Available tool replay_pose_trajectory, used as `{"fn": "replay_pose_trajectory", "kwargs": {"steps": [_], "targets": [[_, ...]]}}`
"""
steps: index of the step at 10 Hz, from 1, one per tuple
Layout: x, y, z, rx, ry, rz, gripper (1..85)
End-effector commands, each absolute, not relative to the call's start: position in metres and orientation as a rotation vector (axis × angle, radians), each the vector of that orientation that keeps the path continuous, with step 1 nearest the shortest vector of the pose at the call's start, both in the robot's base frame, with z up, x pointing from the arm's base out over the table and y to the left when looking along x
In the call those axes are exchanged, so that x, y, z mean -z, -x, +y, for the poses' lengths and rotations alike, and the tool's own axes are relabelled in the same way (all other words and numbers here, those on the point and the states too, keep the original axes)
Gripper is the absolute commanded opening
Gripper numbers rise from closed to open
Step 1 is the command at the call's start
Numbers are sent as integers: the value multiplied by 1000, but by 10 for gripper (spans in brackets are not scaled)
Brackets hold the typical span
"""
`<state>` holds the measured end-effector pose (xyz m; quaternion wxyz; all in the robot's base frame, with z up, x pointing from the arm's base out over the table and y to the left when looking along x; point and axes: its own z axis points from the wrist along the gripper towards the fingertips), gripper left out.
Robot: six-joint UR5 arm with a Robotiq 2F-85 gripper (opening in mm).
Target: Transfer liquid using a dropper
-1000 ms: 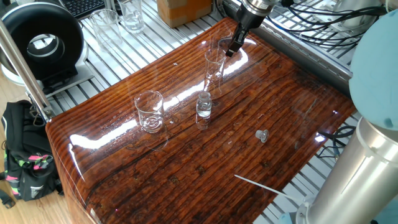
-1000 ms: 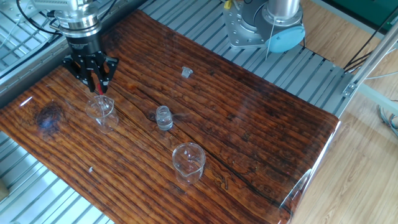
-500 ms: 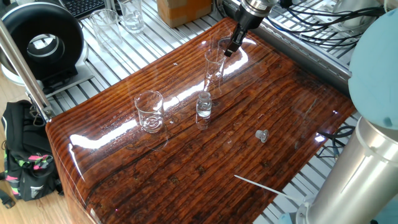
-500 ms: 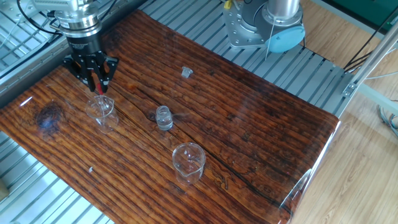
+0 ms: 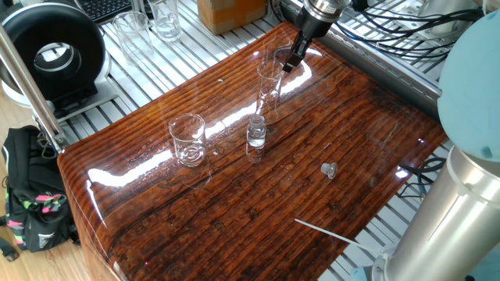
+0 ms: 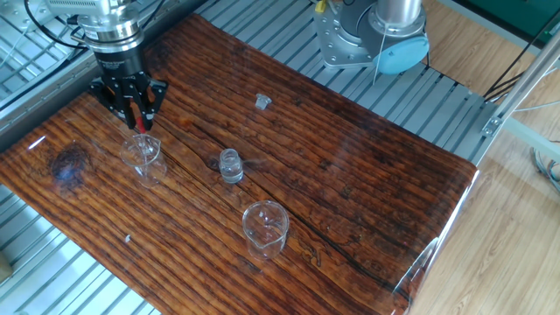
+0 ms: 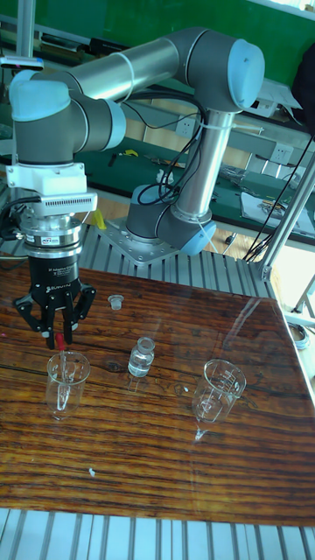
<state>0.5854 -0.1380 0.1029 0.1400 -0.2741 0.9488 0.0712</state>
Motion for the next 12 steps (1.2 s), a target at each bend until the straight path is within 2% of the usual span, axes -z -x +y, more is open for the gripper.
{"fn": "replay_pose_trajectory", "kwargs": {"steps": [1,12], "targets": [[-105,-587,-137,-215,781,2734,317],[-105,-587,-138,-210,774,2738,270]]}}
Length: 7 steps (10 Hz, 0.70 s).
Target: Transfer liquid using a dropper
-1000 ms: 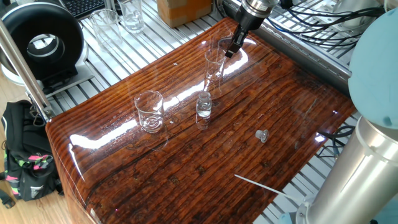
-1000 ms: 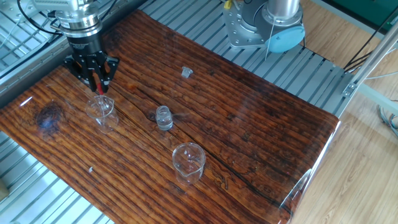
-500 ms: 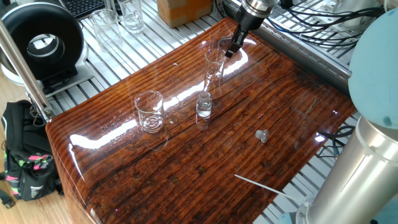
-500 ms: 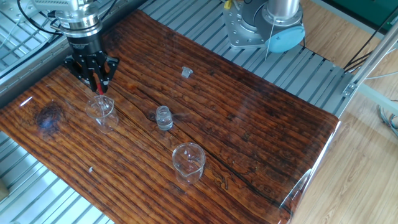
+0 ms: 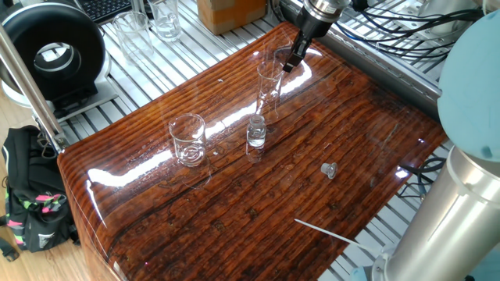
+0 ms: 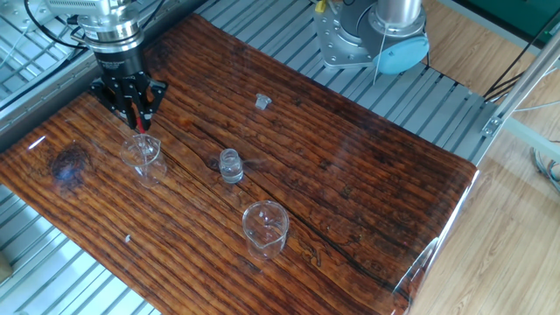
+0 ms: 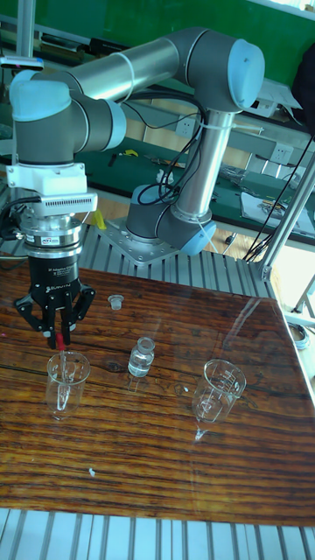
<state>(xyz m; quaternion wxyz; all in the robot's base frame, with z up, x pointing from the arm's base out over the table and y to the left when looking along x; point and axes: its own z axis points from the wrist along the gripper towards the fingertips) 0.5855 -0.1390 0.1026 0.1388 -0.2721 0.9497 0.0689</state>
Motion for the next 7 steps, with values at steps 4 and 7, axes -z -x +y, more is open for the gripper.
{"fn": "replay_pose_trajectory", "kwargs": {"steps": [4,7], "targets": [[-105,-587,-137,-213,772,2738,263],[-105,-587,-137,-212,769,2742,253]]}}
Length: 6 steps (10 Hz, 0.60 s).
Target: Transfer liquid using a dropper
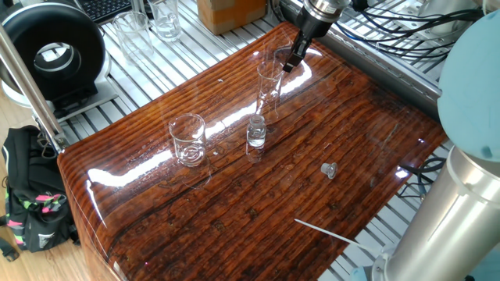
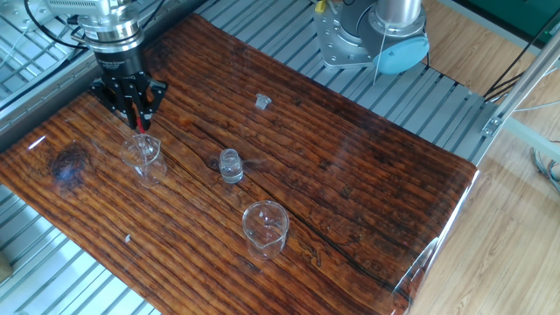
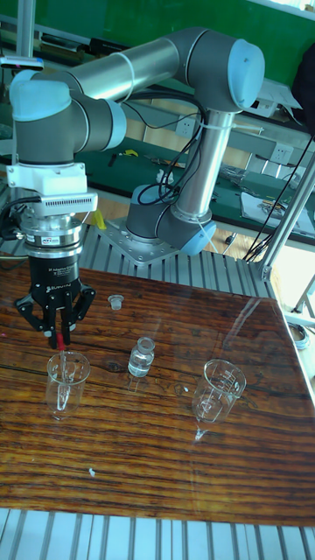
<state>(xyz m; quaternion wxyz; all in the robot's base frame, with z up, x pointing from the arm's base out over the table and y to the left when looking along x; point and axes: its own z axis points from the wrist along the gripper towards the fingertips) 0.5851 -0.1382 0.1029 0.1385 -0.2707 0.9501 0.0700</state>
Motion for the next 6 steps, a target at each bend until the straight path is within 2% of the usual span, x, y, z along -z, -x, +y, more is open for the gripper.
{"fn": "replay_pose_trajectory", "kwargs": {"steps": [1,6], "targets": [[-106,-587,-137,-214,768,2741,253],[-106,-587,-138,-209,768,2741,240]]}}
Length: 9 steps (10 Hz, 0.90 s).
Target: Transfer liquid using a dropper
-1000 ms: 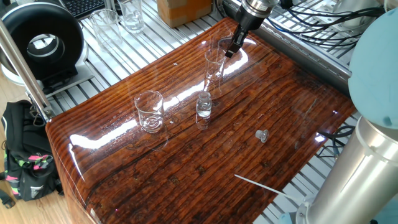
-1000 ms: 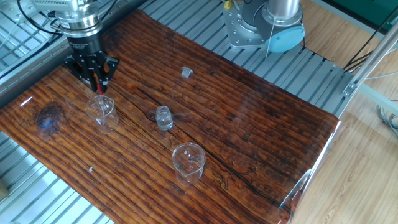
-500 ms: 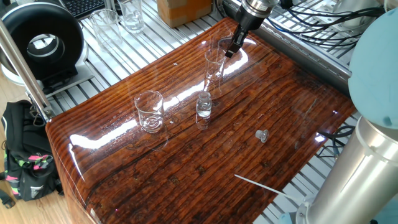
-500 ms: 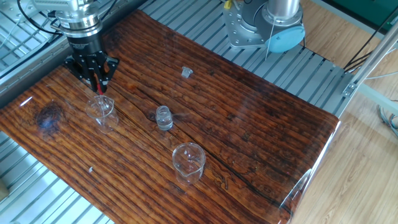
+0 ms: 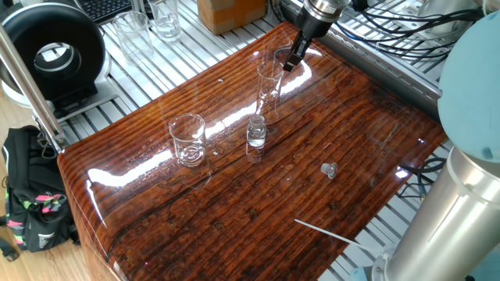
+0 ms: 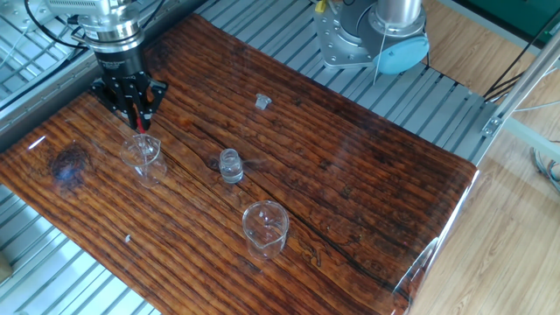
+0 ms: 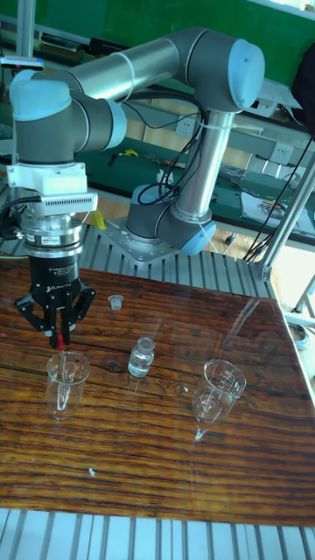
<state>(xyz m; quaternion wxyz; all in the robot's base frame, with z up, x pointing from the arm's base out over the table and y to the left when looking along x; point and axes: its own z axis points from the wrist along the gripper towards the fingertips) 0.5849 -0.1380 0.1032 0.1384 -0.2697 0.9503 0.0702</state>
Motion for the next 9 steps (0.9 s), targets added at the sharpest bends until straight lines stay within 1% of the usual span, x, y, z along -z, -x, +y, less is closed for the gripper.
{"fn": "replay_pose_trajectory", "kwargs": {"steps": [1,9], "targets": [[-106,-587,-138,-209,766,2741,233],[-106,-587,-136,-216,765,2740,230]]}}
